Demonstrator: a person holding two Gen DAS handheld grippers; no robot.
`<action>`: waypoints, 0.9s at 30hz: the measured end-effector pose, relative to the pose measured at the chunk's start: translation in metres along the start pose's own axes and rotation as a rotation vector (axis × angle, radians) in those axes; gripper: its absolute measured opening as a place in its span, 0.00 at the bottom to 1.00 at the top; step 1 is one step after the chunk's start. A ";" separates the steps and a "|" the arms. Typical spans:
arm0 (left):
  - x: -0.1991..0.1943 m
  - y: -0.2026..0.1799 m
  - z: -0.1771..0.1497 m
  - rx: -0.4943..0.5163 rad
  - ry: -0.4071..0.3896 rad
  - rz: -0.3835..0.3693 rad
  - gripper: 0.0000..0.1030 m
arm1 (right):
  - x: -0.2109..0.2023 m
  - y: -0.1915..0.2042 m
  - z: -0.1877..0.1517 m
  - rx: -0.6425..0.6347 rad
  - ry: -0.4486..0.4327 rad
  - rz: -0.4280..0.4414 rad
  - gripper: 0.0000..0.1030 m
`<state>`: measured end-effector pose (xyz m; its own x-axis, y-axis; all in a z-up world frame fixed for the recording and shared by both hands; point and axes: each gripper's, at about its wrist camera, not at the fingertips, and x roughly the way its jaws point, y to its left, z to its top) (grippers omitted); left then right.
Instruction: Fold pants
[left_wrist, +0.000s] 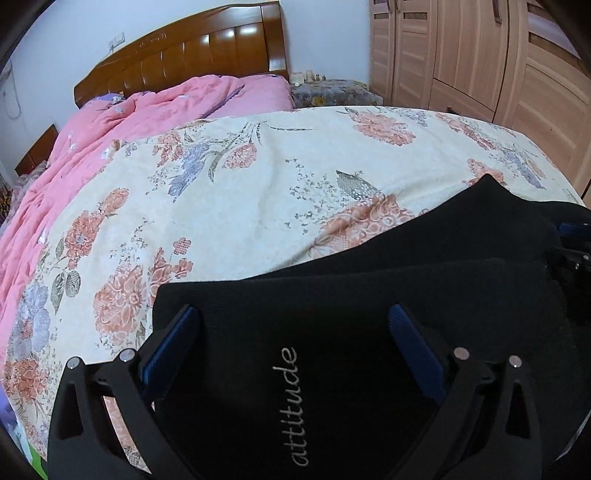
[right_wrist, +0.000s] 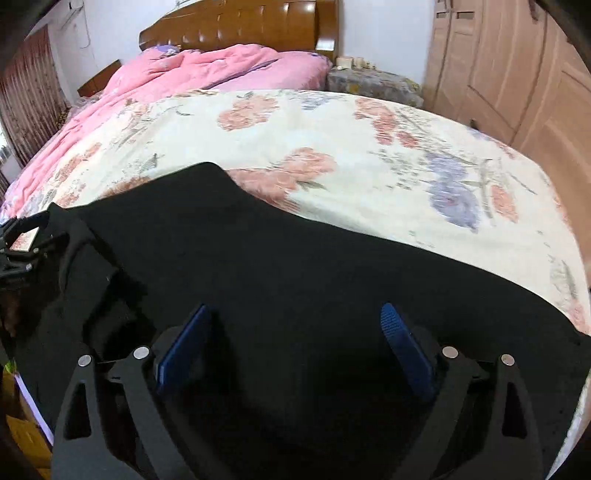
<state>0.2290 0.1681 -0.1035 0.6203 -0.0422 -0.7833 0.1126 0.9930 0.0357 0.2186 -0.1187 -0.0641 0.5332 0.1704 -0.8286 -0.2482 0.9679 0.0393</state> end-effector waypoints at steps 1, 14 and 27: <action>0.000 0.000 0.000 0.000 0.000 -0.001 0.99 | -0.008 -0.007 -0.006 0.019 -0.009 0.012 0.88; -0.008 -0.012 0.000 0.048 -0.024 0.087 0.99 | -0.051 -0.062 -0.077 -0.028 -0.007 -0.120 0.91; -0.094 -0.173 -0.040 0.278 -0.147 -0.151 0.98 | -0.104 -0.106 -0.155 0.028 -0.102 -0.156 0.95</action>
<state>0.1202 0.0052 -0.0605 0.6832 -0.2222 -0.6956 0.4064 0.9071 0.1093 0.0641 -0.2678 -0.0681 0.6427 0.0346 -0.7653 -0.1343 0.9886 -0.0680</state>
